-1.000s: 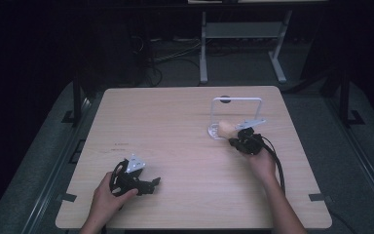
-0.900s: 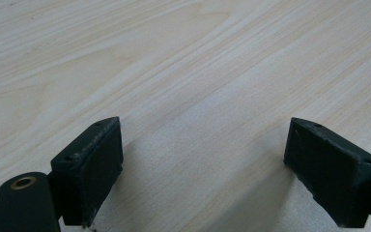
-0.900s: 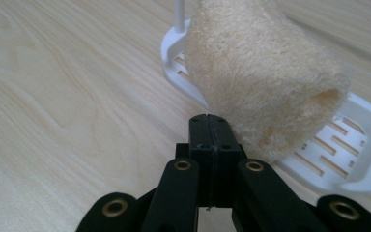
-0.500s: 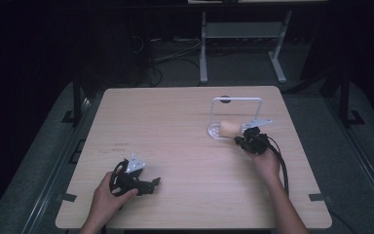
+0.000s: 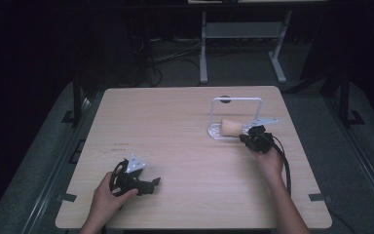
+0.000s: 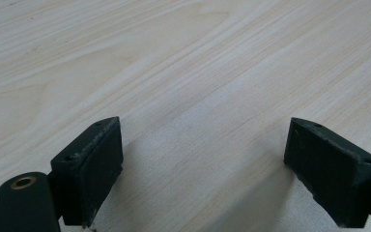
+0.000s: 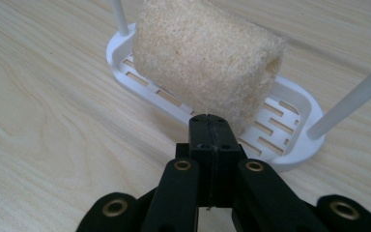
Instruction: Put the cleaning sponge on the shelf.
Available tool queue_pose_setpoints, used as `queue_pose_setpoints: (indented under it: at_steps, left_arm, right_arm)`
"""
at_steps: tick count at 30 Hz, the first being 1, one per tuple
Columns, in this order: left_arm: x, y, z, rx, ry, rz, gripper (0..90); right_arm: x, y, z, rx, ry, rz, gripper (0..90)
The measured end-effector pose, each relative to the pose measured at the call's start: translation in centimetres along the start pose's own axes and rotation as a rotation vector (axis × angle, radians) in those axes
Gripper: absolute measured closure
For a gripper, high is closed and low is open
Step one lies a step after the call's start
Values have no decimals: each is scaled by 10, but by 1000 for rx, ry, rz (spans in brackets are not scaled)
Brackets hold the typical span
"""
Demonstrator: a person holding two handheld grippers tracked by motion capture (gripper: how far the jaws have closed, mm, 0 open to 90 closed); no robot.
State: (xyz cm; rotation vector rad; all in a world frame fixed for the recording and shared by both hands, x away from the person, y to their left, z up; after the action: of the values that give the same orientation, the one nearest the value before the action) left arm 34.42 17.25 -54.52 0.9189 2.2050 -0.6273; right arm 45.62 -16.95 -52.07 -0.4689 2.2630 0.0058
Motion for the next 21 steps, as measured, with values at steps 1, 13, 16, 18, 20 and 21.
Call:
queue_pose_setpoints:
  at_steps: [1, 13, 16, 18, 20, 21]
  left_arm:
    - [0, 0, 0, 0, 0, 0, 131]
    - [0, 0, 0, 0, 3, 2, 131]
    - [0, 0, 0, 1, 5, 4, 131]
    - [0, 0, 0, 1, 5, 4, 131]
    - [0, 0, 0, 1, 5, 4, 131]
    - [0, 0, 0, 0, 5, 4, 131]
  right_arm:
    - [0, 0, 0, -1, 0, -1, 899]
    - [2, 9, -8, -29, -3, -13, 897]
    - [3, 9, -11, -32, -6, -17, 879]
    - [4, 9, -13, -31, -9, -20, 861]
    - [4, 9, -15, -29, -12, -22, 829]
    - [4, 9, -17, -27, -9, -17, 813]
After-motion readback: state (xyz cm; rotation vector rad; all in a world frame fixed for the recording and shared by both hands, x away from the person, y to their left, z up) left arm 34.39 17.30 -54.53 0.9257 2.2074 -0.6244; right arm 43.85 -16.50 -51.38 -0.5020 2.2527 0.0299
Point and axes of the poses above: each handheld gripper's, and its own axes: z roughly forward along the jaws, x roughly out of its underside, y roughly to its left, the point moved 10 cm from there along z, roughly forward along the jaws, and after that the axes turned 15 degrees about x, right-handed, at the moved point
